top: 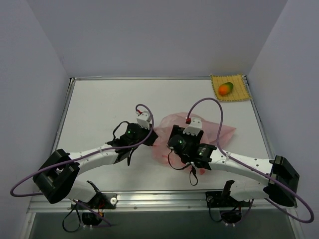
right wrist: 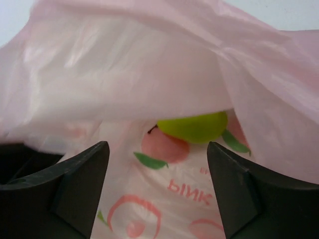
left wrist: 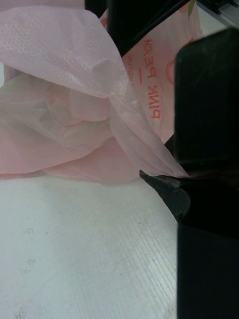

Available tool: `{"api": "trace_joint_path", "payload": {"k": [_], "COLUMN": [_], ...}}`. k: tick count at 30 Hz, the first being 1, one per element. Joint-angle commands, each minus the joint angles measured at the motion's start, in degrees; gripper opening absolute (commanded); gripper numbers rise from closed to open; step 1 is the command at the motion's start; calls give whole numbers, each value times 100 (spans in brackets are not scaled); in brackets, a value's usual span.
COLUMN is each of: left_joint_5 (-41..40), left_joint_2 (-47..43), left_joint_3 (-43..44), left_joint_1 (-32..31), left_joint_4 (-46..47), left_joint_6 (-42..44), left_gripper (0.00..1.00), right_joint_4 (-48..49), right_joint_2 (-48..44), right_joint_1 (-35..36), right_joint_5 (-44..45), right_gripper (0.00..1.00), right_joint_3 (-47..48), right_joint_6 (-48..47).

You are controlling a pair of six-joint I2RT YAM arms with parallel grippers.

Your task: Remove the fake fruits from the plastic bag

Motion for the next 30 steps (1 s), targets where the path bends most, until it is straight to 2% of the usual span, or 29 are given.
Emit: {"api": "trace_joint_path", "payload": {"k": [1,2,4,7,10,12,16,23,26,30], "left_joint_5": [75,66,66,57,75,83,118,215,206,206], "left_joint_2": [-133,-133,-151,-151,-124,-89,-10,-10,-80,-116], "left_joint_3": [260,260,251,251,251,260,269,207,172,137], "left_joint_1": [-28,-28,-28,-28,-28,-28,-28,-37,-37,-37], "left_joint_4": [58,58,67,67,76,93,137,330,366,392], "left_joint_6": [85,85,85,94,85,85,41,-21,-3,6], "left_gripper": [2,2,2,2,2,2,2,2,2,2], "right_joint_4": [1049,1246,1528,1564,1687,1644,1513,783,791,817], "right_joint_2": [60,95,244,552,754,781,448,175,183,227], "right_joint_1": [-663,-1065,-1367,-1569,-1596,-1544,-887,64,56,-451], "right_joint_5": [-286,-499,-799,-808,-905,-932,-458,132,149,53], "right_gripper": [77,79,82,85,82,75,68,71,77,82], "right_joint_3": [-335,-415,-477,-407,-389,-345,-477,-740,-1021,-1066], "right_joint_6": [-175,-237,-334,-387,-422,-379,-291,587,939,940]}}
